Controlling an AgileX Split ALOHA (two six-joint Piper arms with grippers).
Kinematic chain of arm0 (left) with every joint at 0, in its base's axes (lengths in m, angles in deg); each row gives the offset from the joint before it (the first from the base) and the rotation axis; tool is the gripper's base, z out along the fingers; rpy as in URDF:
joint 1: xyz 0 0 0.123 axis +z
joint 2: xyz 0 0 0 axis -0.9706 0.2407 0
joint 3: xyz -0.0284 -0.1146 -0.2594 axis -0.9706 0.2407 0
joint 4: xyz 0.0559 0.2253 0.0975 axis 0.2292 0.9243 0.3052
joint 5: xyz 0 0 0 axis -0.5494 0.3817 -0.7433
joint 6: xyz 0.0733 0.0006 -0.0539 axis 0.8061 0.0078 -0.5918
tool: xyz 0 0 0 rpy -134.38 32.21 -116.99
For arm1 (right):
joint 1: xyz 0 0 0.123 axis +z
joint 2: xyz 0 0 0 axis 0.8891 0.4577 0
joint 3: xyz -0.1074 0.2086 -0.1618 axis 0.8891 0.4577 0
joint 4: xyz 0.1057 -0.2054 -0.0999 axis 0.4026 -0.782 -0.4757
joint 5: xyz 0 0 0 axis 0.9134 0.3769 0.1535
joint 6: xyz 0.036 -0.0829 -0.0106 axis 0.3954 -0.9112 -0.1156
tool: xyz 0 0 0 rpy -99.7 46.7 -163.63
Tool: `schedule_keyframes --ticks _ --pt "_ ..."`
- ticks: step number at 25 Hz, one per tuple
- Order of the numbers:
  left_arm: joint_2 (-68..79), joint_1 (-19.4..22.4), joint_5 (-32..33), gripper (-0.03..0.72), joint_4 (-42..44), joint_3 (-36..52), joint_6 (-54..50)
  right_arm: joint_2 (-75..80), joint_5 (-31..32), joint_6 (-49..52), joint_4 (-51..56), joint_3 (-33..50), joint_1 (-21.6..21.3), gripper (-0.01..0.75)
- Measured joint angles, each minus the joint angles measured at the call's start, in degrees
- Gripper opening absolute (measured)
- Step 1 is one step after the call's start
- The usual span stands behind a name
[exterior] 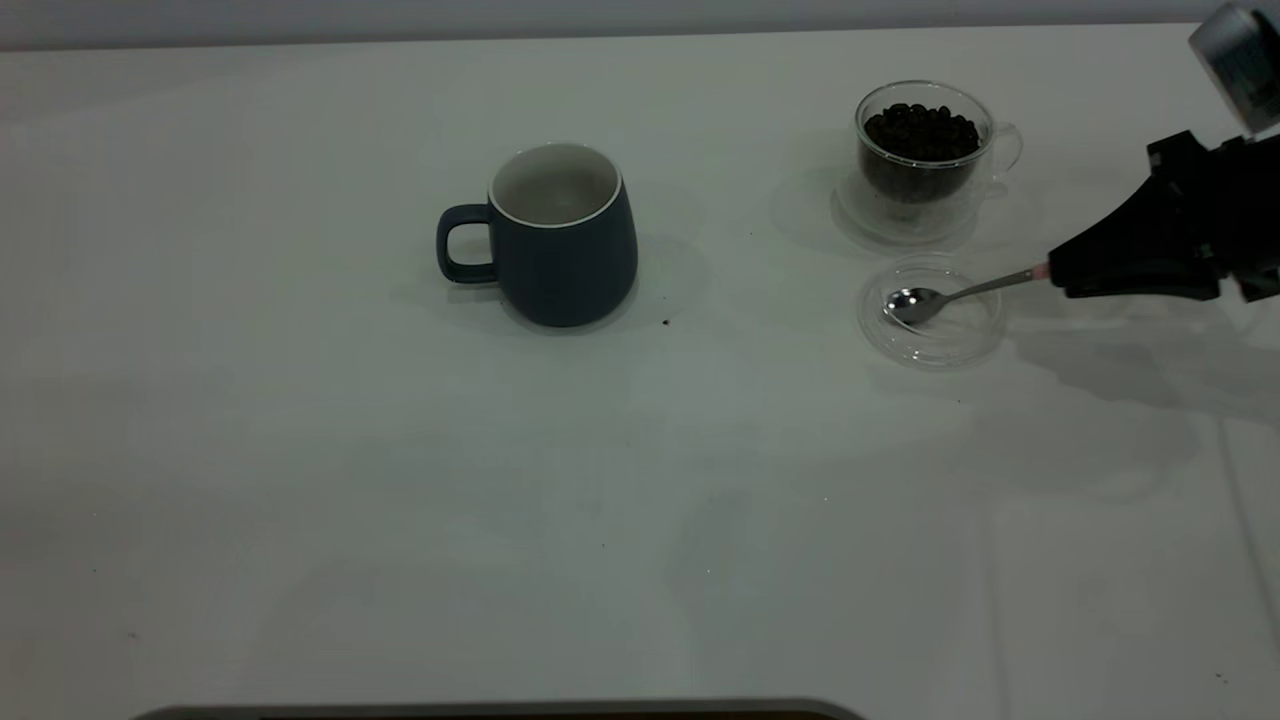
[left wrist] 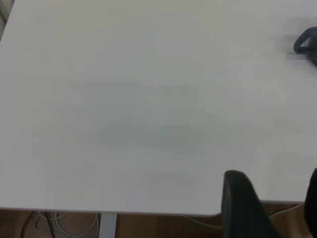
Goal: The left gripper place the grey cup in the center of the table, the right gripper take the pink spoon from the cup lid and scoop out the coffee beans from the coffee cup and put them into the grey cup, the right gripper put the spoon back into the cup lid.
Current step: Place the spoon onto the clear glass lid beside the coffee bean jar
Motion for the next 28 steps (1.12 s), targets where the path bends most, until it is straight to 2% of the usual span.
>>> schedule_keyframes --ticks 6,17,28 --pt "0.0 0.0 0.0 0.370 0.0 0.0 0.0 3.5 2.9 -2.7 4.8 -0.2 0.2 0.097" --pt "0.0 0.0 0.0 0.370 0.0 0.0 0.0 4.0 3.2 -3.1 5.0 -0.2 0.2 0.120" --pt "0.0 0.0 0.0 0.370 0.0 0.0 0.0 4.1 1.6 -3.1 3.6 -0.2 0.3 0.311"
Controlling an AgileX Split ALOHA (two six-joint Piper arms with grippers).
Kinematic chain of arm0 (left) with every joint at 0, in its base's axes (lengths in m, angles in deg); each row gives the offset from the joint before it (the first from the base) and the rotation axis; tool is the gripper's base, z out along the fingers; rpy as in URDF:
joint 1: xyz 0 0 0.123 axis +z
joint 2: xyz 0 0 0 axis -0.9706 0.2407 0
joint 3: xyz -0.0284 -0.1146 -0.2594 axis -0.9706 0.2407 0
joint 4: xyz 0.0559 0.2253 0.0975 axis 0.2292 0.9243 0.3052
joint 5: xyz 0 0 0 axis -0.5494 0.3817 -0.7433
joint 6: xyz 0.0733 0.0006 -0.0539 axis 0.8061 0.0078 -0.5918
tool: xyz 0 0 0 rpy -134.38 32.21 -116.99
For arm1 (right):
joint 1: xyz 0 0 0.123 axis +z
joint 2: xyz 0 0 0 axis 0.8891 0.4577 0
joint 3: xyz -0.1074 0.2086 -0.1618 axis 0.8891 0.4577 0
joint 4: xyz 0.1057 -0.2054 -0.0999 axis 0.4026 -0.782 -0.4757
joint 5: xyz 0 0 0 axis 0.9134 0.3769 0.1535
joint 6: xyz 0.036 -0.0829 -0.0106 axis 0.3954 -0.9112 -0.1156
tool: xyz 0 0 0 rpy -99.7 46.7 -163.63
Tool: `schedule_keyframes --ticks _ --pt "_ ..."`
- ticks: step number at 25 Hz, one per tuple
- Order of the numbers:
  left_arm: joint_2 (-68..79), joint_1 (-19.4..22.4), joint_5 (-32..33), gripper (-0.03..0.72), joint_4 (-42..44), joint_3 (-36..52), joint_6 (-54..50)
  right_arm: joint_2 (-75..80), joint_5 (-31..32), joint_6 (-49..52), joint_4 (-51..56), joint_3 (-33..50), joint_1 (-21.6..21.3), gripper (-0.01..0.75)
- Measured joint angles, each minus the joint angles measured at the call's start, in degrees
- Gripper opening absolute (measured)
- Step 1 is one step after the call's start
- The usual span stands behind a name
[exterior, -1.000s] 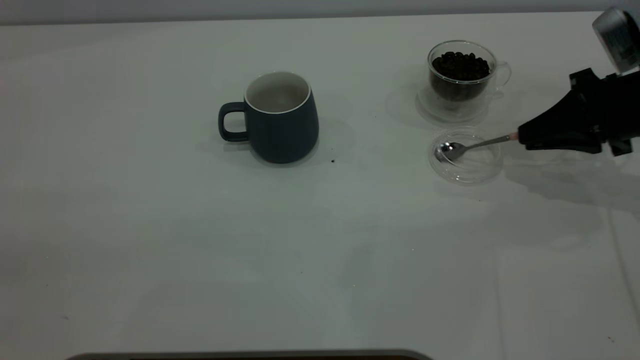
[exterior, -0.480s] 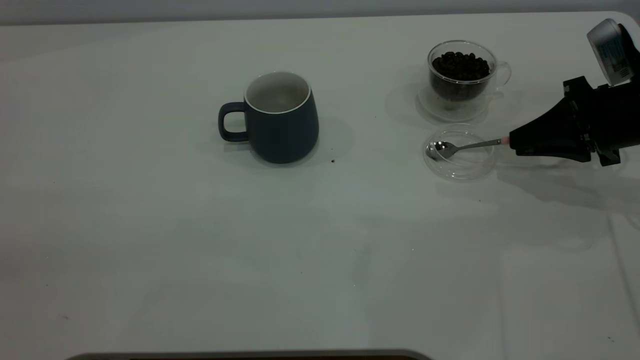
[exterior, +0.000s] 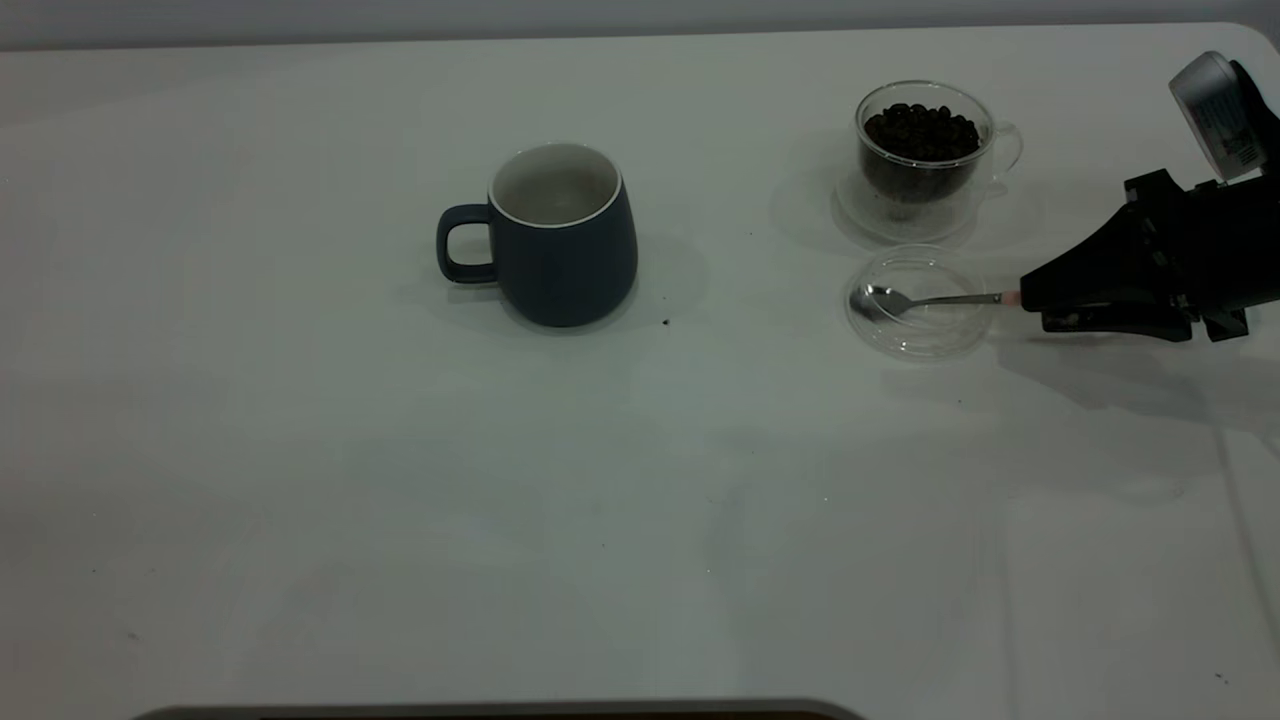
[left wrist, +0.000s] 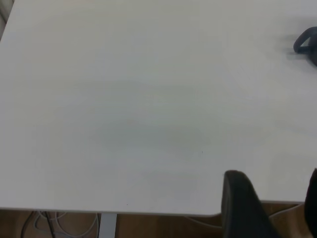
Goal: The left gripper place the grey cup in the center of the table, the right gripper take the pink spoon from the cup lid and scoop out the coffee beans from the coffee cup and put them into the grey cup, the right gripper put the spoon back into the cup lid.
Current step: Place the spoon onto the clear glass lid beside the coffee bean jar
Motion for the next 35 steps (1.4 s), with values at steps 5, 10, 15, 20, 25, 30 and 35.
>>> schedule_keyframes --ticks 5,10,15,20,25,30,35 --pt "0.0 0.0 0.0 0.370 0.0 0.0 0.0 0.0 -0.4 0.0 -0.1 0.0 0.8 0.410" --pt "0.0 0.0 0.0 0.370 0.0 0.0 0.0 0.0 -0.4 0.0 -0.2 0.0 1.1 0.518" --pt "0.0 0.0 0.0 0.370 0.0 0.0 0.0 0.0 -0.7 0.0 -0.2 0.0 1.1 0.587" --pt "0.0 0.0 0.0 0.370 0.0 0.0 0.0 0.0 -3.6 -1.0 -0.1 0.0 1.1 0.592" --pt "0.0 0.0 0.0 0.370 0.0 0.0 0.0 0.0 -4.6 -2.6 2.7 0.0 1.1 0.592" --pt "0.0 0.0 0.0 0.370 0.0 0.0 0.0 0.0 -4.8 -5.6 5.3 0.0 1.1 0.592" --pt "0.0 0.0 0.0 0.370 0.0 0.0 0.0 0.0 -5.9 -9.1 11.1 0.0 1.1 0.592"
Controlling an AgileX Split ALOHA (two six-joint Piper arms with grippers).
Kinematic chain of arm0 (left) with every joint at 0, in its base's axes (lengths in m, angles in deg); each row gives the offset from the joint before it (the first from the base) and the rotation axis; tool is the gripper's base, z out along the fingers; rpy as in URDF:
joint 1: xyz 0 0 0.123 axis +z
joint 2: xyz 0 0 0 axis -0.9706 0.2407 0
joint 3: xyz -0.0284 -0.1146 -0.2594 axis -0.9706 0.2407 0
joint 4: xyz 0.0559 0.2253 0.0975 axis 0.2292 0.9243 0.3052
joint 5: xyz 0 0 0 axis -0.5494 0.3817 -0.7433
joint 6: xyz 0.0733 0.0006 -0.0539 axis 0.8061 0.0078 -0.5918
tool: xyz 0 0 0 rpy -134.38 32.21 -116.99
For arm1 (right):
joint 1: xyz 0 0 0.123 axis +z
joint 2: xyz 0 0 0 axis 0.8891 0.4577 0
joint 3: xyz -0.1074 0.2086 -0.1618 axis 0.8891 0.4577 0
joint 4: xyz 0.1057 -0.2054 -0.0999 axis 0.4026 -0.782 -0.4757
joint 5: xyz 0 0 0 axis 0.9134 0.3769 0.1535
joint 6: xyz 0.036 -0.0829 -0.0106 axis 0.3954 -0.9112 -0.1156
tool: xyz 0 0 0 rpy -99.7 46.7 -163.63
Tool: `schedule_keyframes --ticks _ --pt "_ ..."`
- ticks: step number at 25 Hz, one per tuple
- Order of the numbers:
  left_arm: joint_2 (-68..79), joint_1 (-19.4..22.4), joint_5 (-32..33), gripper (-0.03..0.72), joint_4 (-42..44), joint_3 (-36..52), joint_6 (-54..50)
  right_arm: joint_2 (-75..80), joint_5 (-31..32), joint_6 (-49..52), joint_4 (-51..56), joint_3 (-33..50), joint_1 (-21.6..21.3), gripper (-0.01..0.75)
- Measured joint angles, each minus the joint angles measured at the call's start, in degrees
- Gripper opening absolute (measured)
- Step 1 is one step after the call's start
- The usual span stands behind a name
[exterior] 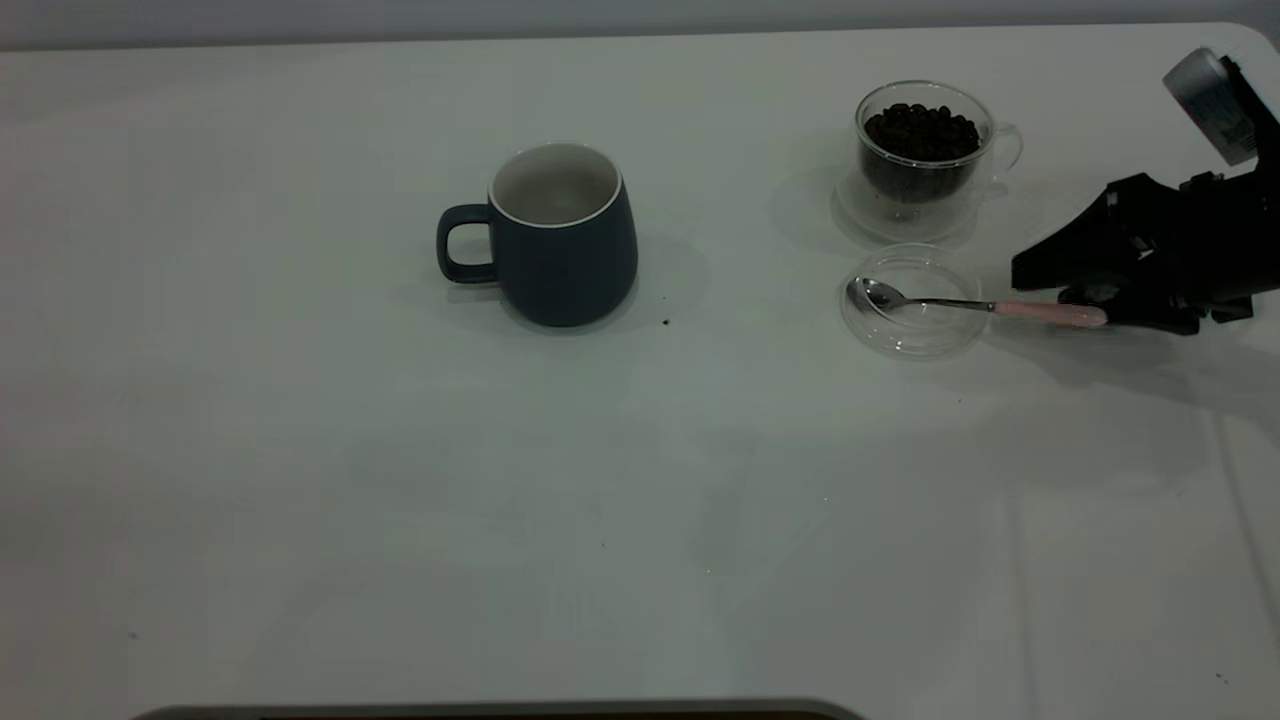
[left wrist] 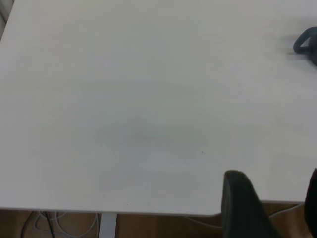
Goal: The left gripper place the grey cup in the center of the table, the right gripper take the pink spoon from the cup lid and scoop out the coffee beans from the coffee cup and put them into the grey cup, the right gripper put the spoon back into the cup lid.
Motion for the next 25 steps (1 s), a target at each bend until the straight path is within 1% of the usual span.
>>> schedule_keyframes --ticks 2,4,5,7,11,14,18,21,23,25 --pt "0.0 0.0 0.0 0.370 0.0 0.0 0.0 0.0 -0.2 -3.6 4.2 0.0 0.0 0.592" --pt "0.0 0.0 0.0 0.370 0.0 0.0 0.0 -0.1 -0.9 -7.1 5.7 0.0 0.0 0.592" --pt "0.0 0.0 0.0 0.370 0.0 0.0 0.0 -0.4 -1.9 -8.3 6.0 0.0 0.3 0.592" --pt "0.0 0.0 0.0 0.370 0.0 0.0 0.0 -2.2 -6.2 -9.2 6.1 0.5 1.0 0.592" --pt "0.0 0.0 0.0 0.370 0.0 0.0 0.0 -10.9 -15.6 -6.0 4.8 2.7 2.5 0.591" --pt "0.0 0.0 0.0 0.370 0.0 0.0 0.0 -20.8 -19.5 0.4 -1.2 5.6 4.1 0.591" --pt "0.0 0.0 0.0 0.370 0.0 0.0 0.0 -36.1 -20.4 15.2 -15.1 10.0 8.8 0.591" --pt "0.0 0.0 0.0 0.370 0.0 0.0 0.0 -49.6 -18.9 33.2 -29.1 13.6 12.7 0.591" --pt "0.0 0.0 0.0 0.370 0.0 0.0 0.0 -58.9 -15.4 46.1 -41.4 15.7 14.2 0.591" --pt "0.0 0.0 0.0 0.370 0.0 0.0 0.0 -66.4 -7.9 59.4 -53.8 17.0 14.8 0.591"
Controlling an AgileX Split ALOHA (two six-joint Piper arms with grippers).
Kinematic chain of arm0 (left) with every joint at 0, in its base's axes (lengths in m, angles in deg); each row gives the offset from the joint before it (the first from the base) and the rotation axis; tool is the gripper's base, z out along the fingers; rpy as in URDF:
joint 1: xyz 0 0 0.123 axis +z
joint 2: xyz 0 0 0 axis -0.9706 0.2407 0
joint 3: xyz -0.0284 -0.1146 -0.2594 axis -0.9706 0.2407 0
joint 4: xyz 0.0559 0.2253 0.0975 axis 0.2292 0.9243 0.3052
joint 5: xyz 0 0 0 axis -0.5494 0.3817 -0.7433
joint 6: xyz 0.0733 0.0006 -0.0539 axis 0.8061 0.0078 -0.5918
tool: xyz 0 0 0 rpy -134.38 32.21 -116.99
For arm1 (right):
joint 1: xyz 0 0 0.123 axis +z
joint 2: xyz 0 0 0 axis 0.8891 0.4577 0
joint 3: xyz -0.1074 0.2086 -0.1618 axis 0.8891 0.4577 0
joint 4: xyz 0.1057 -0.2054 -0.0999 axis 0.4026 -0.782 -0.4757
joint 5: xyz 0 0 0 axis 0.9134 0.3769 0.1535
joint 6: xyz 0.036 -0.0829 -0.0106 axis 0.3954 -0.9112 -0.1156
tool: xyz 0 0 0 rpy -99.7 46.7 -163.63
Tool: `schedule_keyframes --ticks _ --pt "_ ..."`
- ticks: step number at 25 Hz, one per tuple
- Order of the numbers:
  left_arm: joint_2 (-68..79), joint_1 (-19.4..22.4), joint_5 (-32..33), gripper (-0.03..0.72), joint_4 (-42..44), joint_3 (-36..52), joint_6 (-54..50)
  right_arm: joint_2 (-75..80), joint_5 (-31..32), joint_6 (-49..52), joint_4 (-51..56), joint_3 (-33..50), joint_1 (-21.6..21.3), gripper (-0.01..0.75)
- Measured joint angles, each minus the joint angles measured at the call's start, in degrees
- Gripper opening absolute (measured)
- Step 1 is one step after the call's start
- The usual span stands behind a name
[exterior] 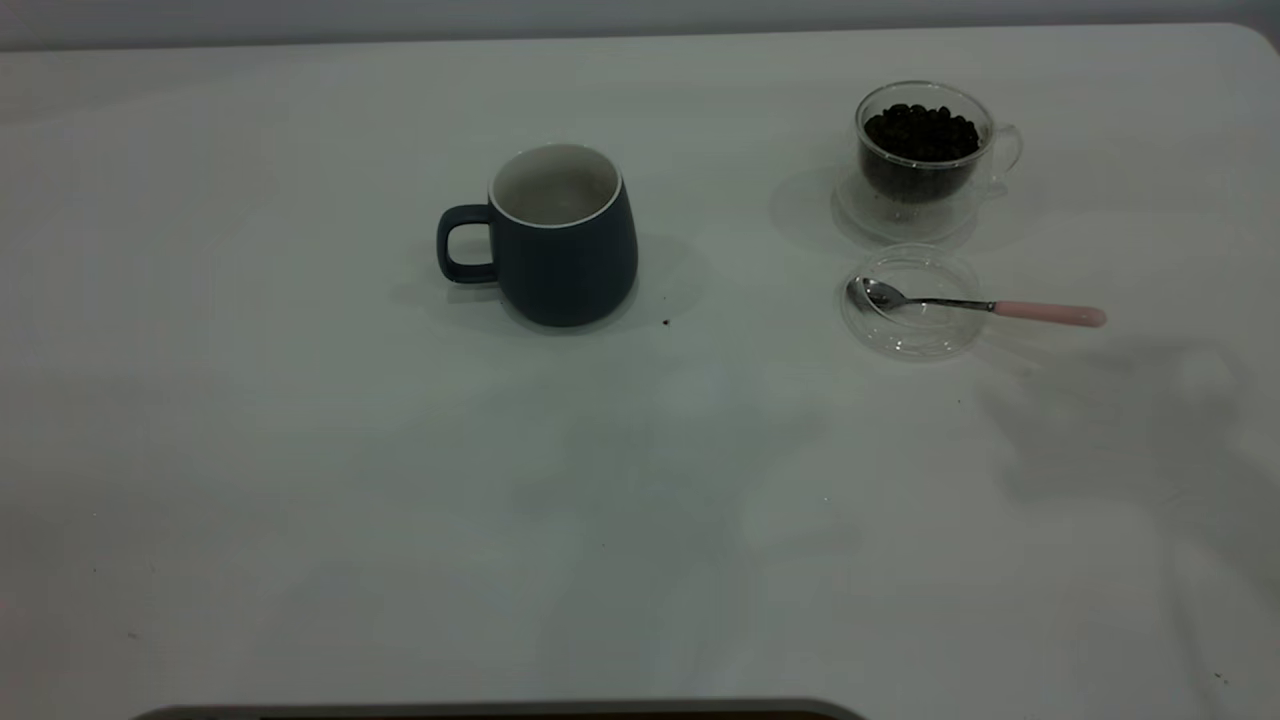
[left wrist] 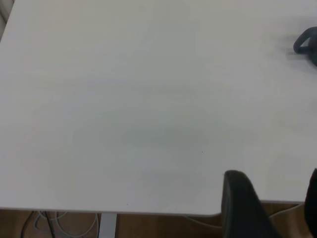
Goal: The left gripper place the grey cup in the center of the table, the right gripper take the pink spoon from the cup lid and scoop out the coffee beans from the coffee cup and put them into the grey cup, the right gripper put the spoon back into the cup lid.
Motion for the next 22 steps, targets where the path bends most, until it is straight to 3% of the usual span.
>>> schedule_keyframes --ticks 5,7,11,17,22 --pt "0.0 0.0 0.0 0.370 0.0 0.0 0.0 -17.2 20.1 27.7 -28.5 1.1 0.0 0.591" --pt "0.0 0.0 0.0 0.370 0.0 0.0 0.0 -23.9 26.7 32.6 -33.9 1.5 0.0 0.591" --pt "0.0 0.0 0.0 0.370 0.0 0.0 0.0 -37.5 34.2 35.3 -38.6 5.6 0.0 0.591" --pt "0.0 0.0 0.0 0.370 0.0 0.0 0.0 -55.6 35.1 36.3 -39.3 13.7 0.0 0.591" --pt "0.0 0.0 0.0 0.370 0.0 0.0 0.0 -63.4 29.3 37.5 -40.3 15.5 0.0 0.591"
